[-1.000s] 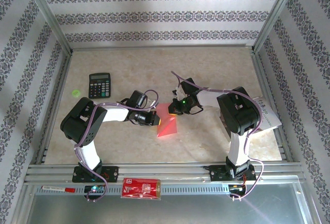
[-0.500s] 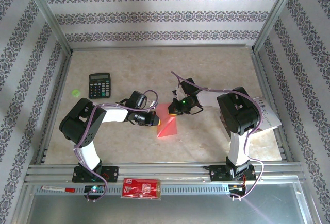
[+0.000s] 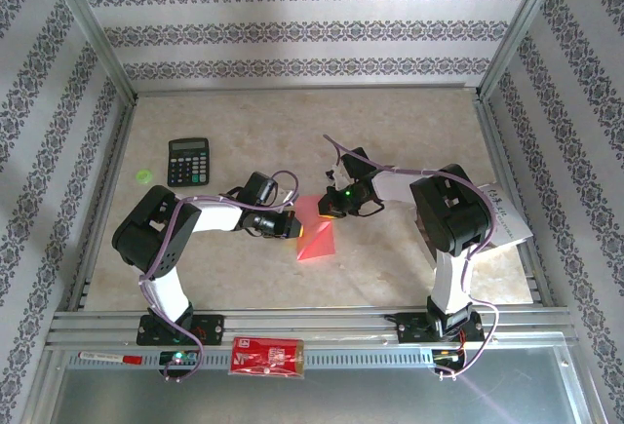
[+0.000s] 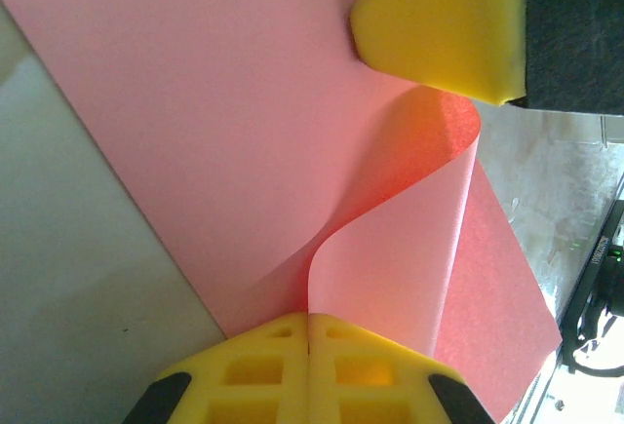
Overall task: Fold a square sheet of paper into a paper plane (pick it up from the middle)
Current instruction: Fold the triangle a second time at the center of the table.
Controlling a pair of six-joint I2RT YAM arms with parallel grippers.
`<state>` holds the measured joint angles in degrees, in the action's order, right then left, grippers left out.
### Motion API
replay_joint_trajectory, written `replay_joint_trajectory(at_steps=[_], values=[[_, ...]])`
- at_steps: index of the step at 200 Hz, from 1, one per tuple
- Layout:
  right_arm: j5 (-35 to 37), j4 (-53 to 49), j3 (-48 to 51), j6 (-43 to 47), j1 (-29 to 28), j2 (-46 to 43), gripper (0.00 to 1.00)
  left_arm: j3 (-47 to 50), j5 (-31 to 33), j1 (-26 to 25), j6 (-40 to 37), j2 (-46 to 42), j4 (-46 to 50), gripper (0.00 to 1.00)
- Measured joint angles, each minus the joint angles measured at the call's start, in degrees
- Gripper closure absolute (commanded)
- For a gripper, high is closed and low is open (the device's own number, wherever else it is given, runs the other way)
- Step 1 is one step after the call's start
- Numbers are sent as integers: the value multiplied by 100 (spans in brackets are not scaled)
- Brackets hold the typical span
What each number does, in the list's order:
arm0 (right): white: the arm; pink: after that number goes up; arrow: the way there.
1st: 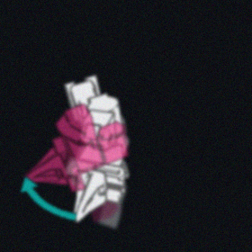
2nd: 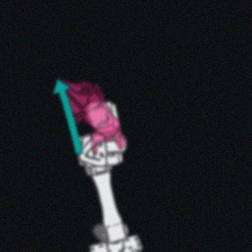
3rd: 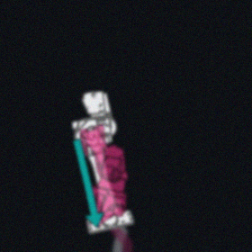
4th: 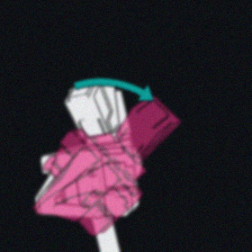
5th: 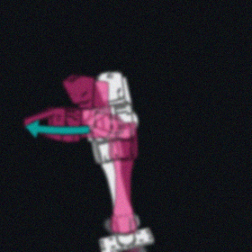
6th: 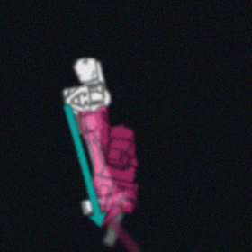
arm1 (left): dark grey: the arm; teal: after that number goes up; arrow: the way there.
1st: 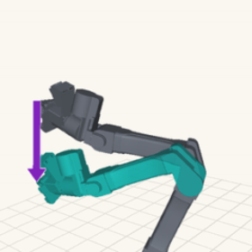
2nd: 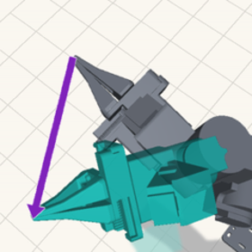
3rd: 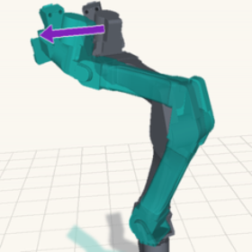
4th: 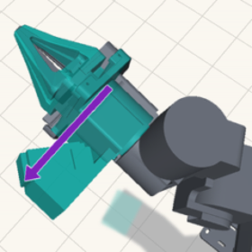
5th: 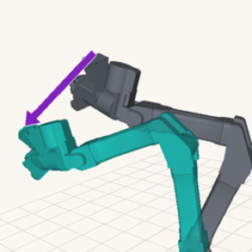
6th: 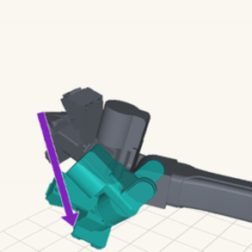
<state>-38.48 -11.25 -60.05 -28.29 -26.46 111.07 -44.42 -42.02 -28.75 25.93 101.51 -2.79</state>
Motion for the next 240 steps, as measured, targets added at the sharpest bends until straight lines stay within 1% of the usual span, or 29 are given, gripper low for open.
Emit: replay_joint_trajectory(at_steps=[240], values=[[0,0,0,0,0,0,100,59,70,-7,52,-55,-24,100]])
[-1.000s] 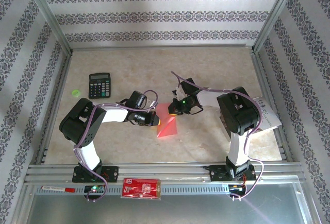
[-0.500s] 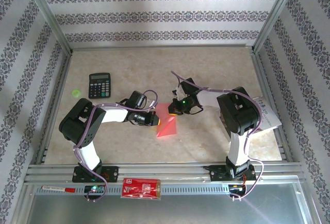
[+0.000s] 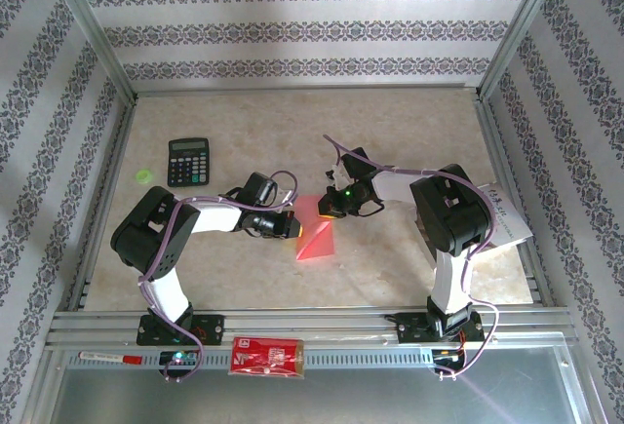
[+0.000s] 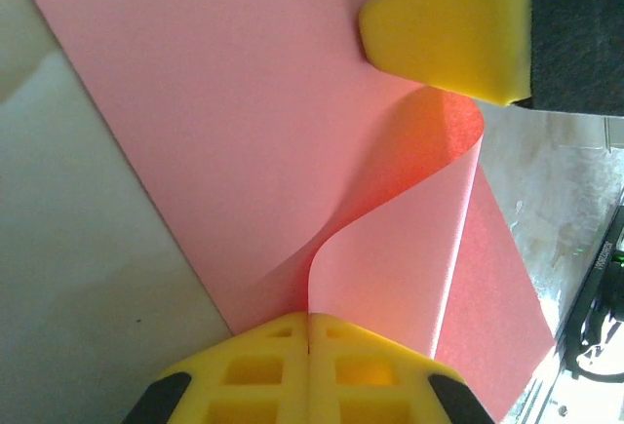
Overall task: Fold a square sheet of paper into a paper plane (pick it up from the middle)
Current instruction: Fold the triangle a second time at the center of the table.
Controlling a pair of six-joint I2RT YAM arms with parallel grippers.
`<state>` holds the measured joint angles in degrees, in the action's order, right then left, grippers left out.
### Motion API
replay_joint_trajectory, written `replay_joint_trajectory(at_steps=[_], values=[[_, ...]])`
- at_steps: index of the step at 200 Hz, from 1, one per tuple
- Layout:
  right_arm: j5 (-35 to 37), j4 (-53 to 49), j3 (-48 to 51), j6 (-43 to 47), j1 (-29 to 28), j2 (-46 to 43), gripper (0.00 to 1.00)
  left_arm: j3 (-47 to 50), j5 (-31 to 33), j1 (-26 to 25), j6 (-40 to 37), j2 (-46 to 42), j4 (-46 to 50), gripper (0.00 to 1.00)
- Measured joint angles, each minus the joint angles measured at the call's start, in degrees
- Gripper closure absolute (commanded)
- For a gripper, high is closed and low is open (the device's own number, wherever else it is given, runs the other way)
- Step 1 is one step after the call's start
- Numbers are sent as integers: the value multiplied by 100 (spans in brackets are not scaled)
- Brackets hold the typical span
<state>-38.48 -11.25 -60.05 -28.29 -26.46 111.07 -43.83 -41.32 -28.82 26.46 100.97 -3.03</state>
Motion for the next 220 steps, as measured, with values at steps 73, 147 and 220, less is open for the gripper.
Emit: replay_joint_trajectory(at_steps=[73,147,220], values=[[0,0,0,0,0,0,100,0,24,0,20,-7,7,100],[-2,0,0,-4,0,-2,96,-146,256,-92,13,-7,308,100],[-28,-7,-2,-170,15,-13,85,-197,350,-144,17,-4,411,100]])
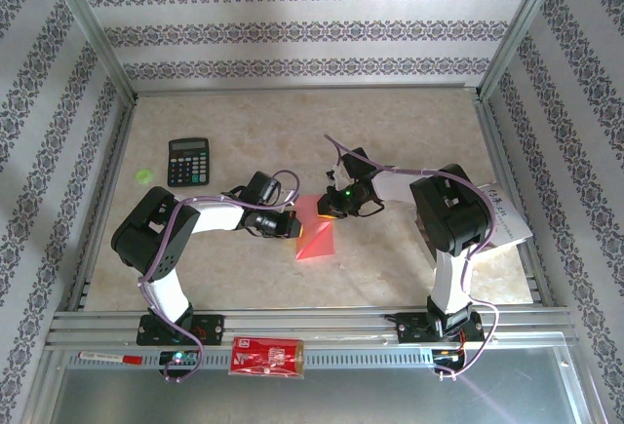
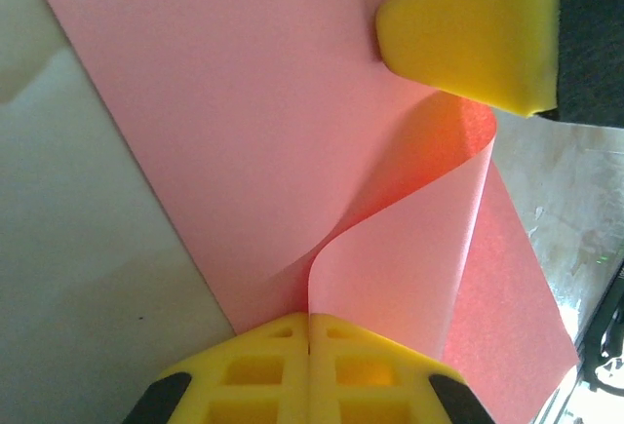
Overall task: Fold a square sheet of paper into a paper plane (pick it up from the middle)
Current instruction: Fold the triangle a second time at the center of the table.
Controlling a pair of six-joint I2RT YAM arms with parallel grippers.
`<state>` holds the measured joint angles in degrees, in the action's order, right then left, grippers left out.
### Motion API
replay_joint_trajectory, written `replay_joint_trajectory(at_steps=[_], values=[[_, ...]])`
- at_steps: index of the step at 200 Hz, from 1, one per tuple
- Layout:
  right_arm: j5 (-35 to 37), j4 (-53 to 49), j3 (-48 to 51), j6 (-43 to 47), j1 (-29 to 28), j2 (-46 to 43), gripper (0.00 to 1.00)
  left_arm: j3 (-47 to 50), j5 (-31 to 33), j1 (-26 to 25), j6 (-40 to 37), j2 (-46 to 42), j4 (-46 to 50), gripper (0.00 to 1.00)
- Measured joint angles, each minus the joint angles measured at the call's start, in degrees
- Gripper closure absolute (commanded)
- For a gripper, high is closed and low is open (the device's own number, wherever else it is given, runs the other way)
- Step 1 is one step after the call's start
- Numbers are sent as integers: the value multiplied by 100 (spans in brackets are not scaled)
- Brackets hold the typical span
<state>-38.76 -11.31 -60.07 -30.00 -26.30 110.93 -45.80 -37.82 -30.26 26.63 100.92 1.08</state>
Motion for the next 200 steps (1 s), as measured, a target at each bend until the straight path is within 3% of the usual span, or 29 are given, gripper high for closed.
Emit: replay_joint_trajectory(at_steps=[49,86,115,149,200], values=[[-17,-142,26,-160,262,-374,79,-11,37,-11,0,0,24,100],[7,-4,387,-428,315,-1294,85,-22,39,-11,2,0,42,100],[-31,619,1178,-1049,-214,-1862,90,-22,39,-11,26,2,44,100],[-35,1423,1974,-1930,-1067,-1947,91,-22,39,-11,48,2,42,100],[28,2354,2135,-2726,-1786,-1725,92,-22,42,-13,66,2,42,100]])
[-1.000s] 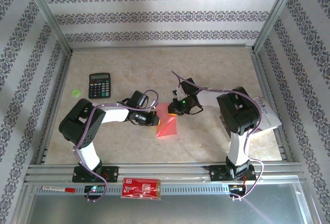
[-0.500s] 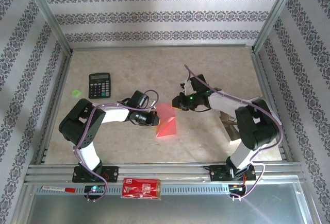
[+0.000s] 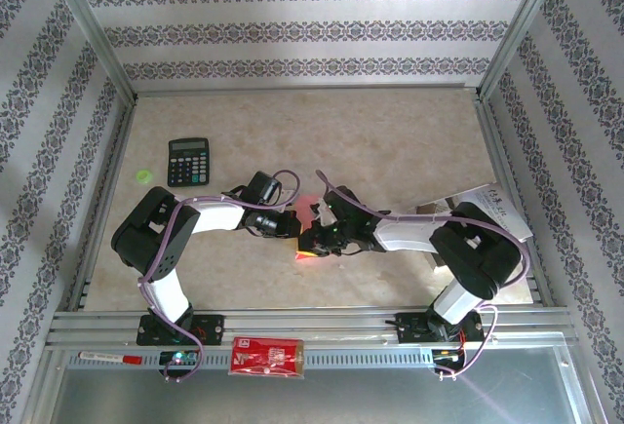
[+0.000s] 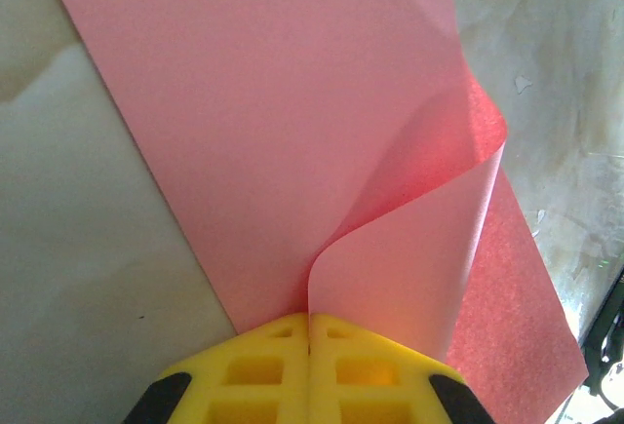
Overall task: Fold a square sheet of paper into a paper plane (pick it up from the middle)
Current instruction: Fold the triangle a second time at the center of the table.
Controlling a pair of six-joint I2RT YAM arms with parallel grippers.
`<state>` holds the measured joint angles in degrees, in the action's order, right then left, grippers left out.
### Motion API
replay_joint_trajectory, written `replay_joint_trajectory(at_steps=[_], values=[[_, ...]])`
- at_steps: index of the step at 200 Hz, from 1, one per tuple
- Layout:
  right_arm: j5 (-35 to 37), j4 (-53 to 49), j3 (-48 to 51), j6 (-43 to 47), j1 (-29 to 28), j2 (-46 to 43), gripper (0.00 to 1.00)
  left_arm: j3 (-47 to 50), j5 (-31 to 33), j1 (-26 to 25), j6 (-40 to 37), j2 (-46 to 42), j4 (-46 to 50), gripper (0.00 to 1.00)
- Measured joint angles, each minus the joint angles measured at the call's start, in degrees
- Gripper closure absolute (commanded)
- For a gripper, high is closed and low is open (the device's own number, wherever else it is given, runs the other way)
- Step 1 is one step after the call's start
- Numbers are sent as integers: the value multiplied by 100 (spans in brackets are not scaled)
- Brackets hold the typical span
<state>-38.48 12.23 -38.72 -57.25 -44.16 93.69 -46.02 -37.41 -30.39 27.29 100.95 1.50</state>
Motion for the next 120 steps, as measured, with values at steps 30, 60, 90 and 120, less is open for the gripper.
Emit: replay_joint_trajectory(at_steps=[30,60,90,120], values=[[28,162,-13,-144,-35,229,93,0,0,0,0,0,0,100],[57,219,-63,-157,-35,354,94,0,0,0,0,0,0,100],[116,243,-76,-155,-35,400,94,0,0,0,0,0,0,100],[157,240,-76,-149,-35,437,95,0,0,0,0,0,0,100]])
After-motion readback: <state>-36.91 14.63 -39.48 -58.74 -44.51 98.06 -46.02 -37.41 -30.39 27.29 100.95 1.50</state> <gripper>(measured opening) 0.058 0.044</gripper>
